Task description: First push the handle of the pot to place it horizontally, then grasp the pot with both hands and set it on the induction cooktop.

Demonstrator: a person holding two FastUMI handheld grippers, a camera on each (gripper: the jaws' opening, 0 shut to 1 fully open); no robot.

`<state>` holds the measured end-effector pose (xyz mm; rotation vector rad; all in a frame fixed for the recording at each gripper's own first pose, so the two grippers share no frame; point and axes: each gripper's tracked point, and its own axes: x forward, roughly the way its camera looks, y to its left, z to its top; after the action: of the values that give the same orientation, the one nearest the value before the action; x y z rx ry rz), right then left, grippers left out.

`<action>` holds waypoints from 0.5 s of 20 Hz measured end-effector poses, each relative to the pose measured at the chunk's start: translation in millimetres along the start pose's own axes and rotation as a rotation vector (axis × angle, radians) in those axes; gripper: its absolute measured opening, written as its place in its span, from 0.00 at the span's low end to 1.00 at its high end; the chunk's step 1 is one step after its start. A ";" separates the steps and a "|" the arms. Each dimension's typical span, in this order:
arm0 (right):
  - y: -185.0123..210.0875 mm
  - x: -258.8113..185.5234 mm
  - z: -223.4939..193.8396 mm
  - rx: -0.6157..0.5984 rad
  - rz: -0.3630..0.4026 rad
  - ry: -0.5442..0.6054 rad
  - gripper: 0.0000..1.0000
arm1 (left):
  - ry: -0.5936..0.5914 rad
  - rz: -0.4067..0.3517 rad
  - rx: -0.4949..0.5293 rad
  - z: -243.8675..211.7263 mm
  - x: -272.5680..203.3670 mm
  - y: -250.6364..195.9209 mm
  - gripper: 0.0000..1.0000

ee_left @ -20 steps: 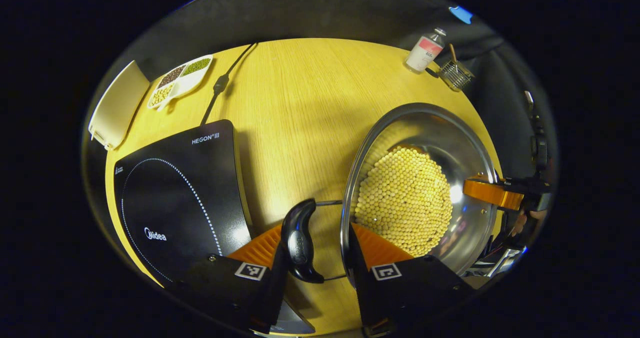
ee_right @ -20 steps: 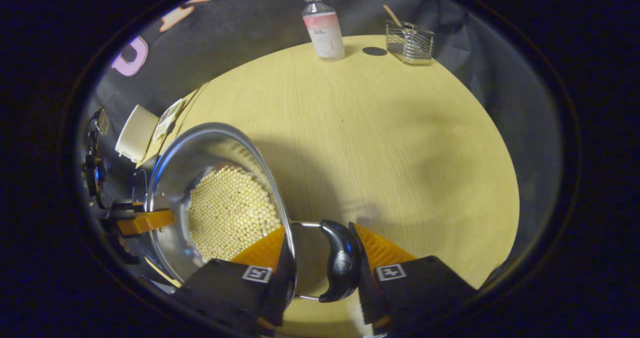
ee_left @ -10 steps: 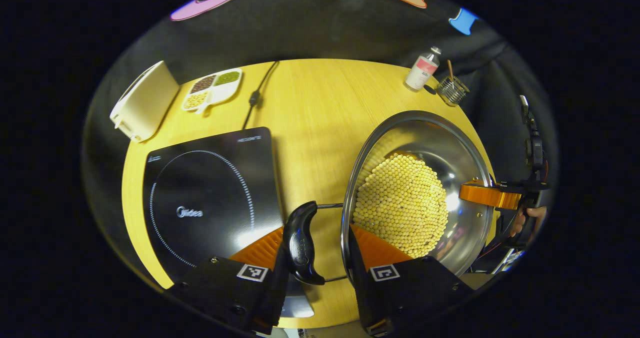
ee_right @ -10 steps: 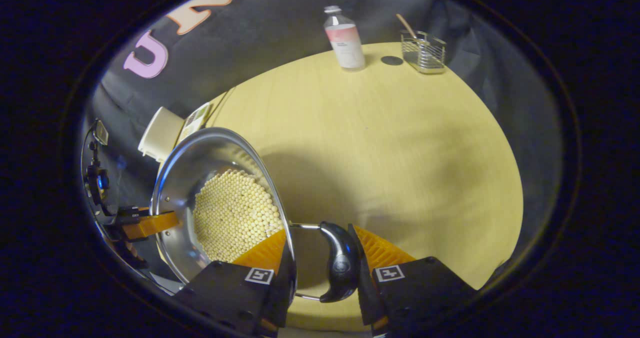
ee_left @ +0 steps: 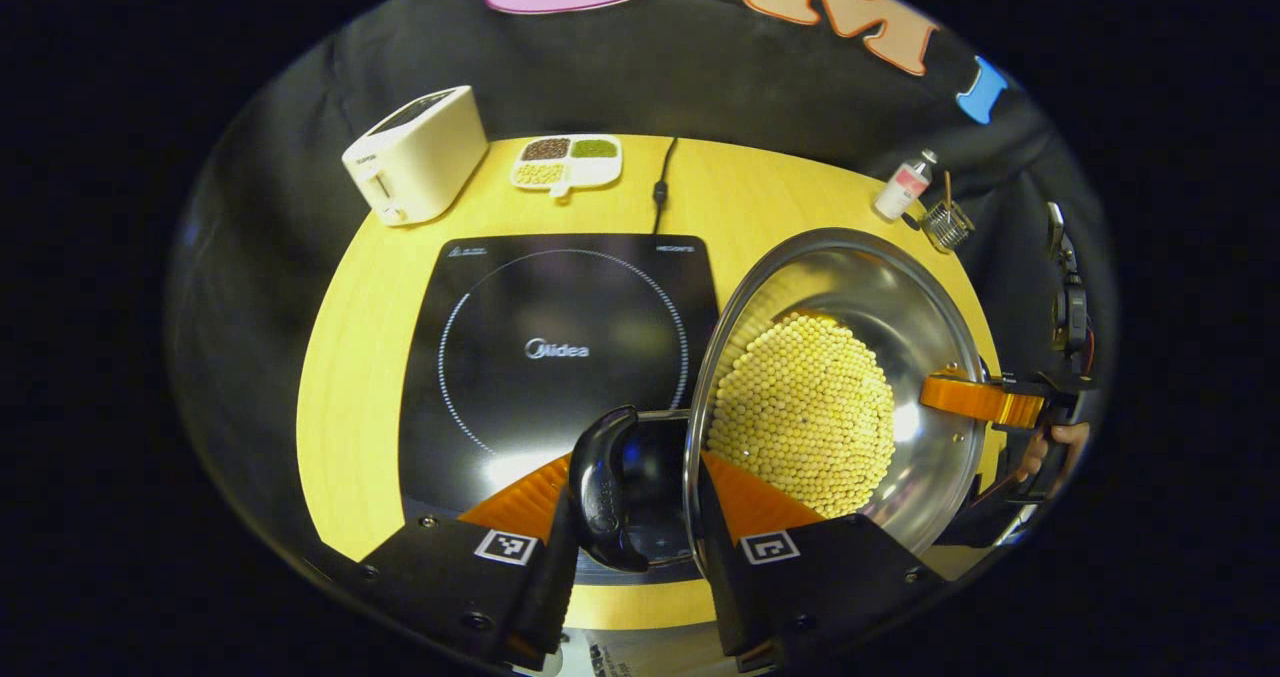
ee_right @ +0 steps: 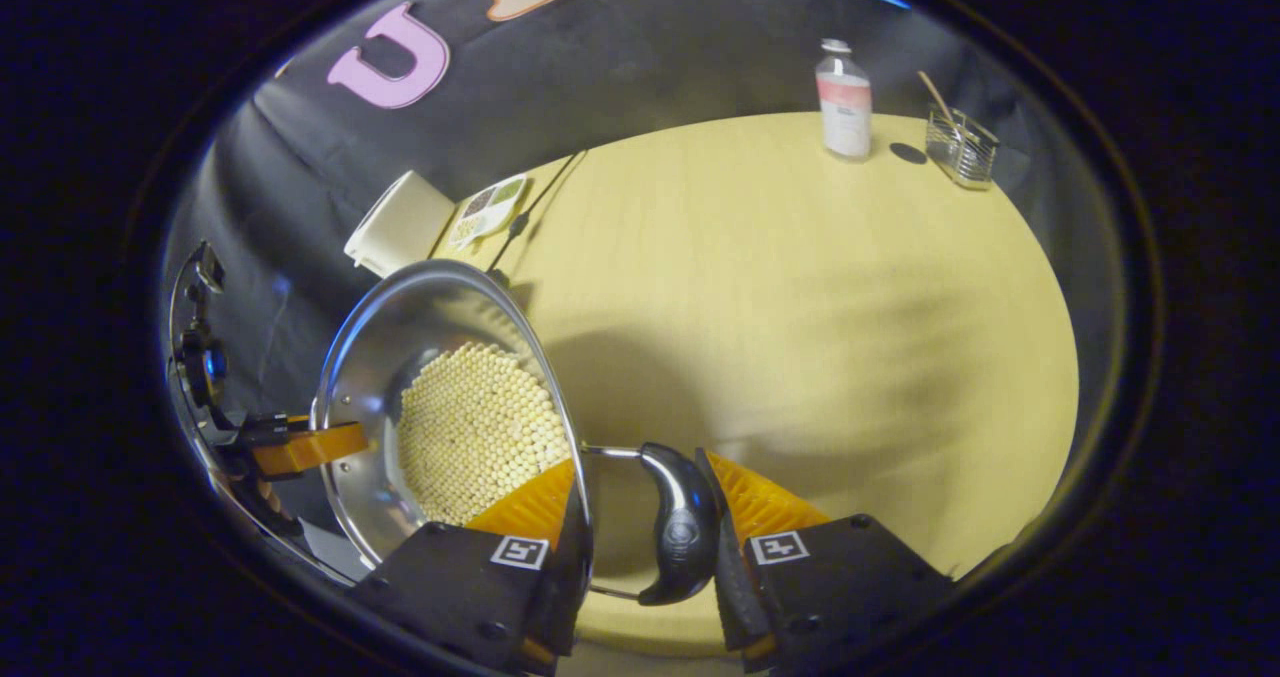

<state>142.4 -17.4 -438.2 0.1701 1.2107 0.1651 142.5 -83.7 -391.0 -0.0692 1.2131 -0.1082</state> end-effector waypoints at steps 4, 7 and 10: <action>49.5 14.7 -6.2 0.010 -0.070 -0.005 0.58 | 0.013 -0.050 0.019 2.5 7.2 5.7 0.61; 84.2 30.6 -14.0 0.036 -0.116 0.003 0.52 | 0.016 -0.094 0.059 10.8 28.0 3.5 0.60; 109.4 43.2 -16.2 0.051 -0.163 0.008 0.51 | 0.026 -0.116 0.078 14.3 34.8 -6.2 0.59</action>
<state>138.1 99.4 -459.4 0.1148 1.2313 -0.0079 167.6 -94.1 -417.7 -0.0697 1.2295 -0.2582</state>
